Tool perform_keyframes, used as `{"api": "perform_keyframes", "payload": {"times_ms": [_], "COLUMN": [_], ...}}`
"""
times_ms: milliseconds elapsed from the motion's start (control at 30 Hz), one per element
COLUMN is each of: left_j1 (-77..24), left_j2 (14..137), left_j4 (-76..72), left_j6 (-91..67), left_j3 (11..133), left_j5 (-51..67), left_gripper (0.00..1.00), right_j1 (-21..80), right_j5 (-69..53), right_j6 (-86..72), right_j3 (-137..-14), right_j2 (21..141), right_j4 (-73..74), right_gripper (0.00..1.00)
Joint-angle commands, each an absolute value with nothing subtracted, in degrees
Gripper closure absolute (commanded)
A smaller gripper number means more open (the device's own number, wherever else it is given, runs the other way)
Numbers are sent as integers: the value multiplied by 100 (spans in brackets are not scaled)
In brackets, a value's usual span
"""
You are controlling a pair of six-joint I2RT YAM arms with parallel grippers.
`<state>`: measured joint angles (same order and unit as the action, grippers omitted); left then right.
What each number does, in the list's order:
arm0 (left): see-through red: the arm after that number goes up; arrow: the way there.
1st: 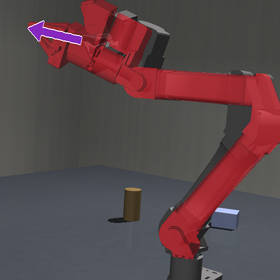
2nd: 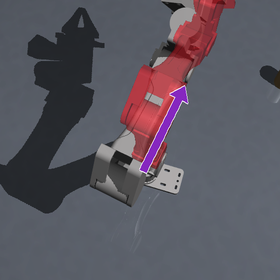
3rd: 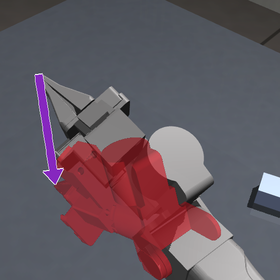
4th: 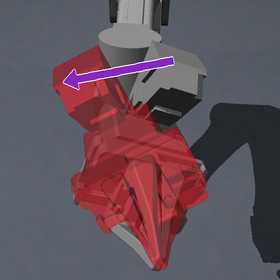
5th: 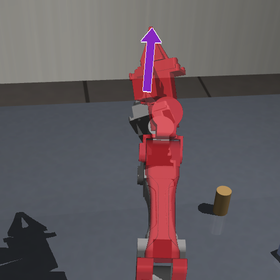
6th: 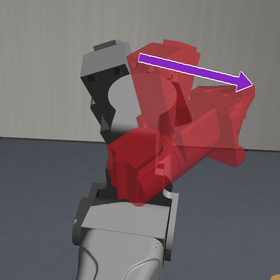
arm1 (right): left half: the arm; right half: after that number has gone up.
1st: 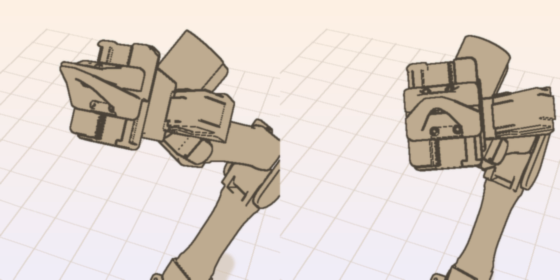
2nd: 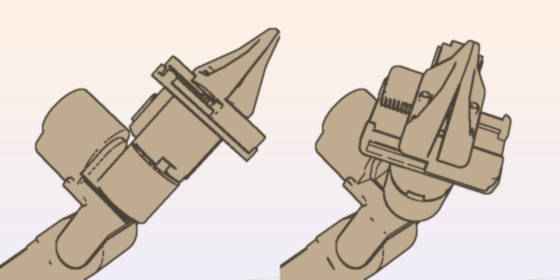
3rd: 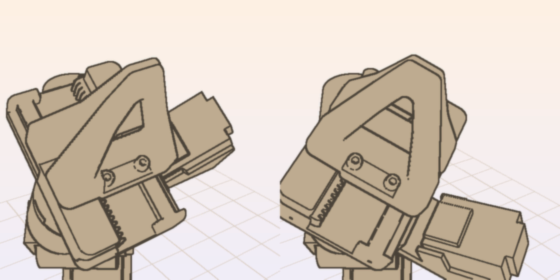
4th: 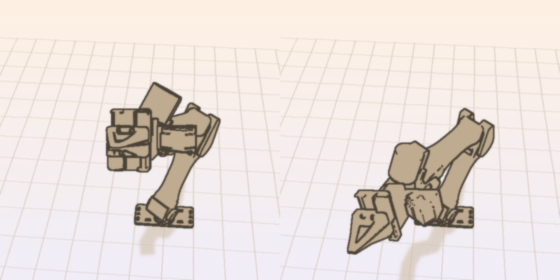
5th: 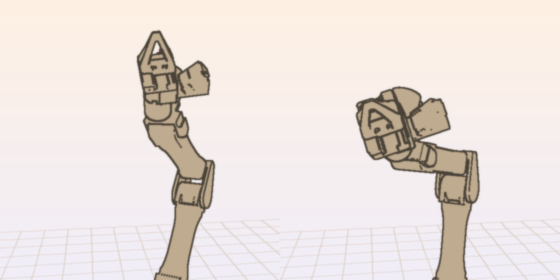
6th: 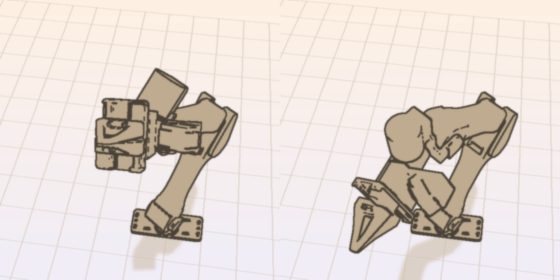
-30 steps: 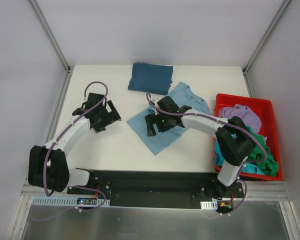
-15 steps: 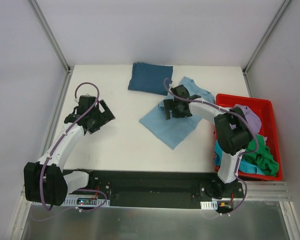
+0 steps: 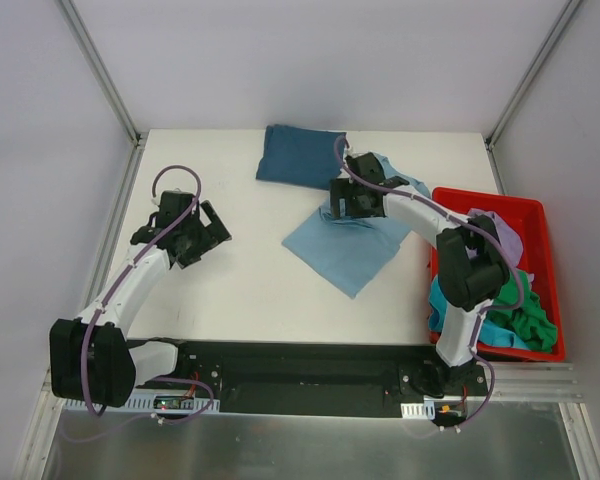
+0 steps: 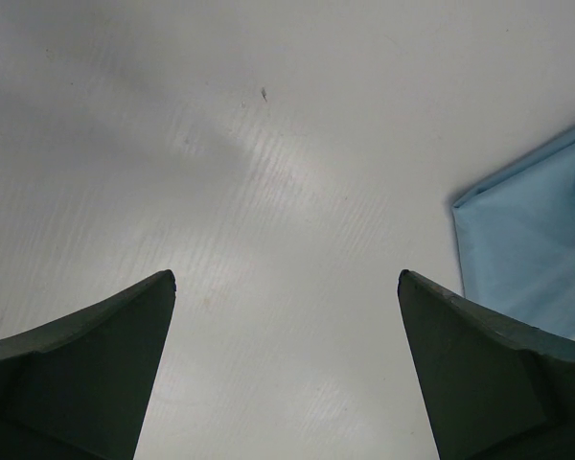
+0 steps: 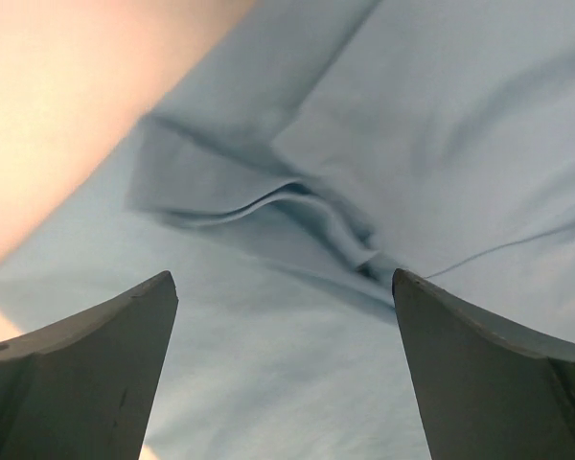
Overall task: Fold and stack the t-shirts
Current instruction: Fold the folded rectangular tshirt in 1/3 of the way
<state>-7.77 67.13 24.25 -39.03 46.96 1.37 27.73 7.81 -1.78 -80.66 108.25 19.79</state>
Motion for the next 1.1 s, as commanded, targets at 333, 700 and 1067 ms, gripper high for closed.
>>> {"api": "perform_keyframes", "payload": {"times_ms": [333, 700, 1067], "left_j1": [-694, -624, -624], "left_j2": [6908, 6820, 6943], "left_j4": [2382, 2417, 2400], "left_j6": [-3727, -3656, -3674], "left_j3": [4790, 4746, 4781], "left_j5": [308, 325, 816], "left_gripper": [1, 1, 1], "right_j1": [3568, 3086, 2952], "right_j5": [-844, 1184, 933], "right_j6": [290, 816, 1301], "right_j3": [-8919, -10738, -9365], "right_j2": [11600, 12498, 10876], "right_j4": [2284, 3120, 3156], "right_gripper": [4, 4, 4]}}
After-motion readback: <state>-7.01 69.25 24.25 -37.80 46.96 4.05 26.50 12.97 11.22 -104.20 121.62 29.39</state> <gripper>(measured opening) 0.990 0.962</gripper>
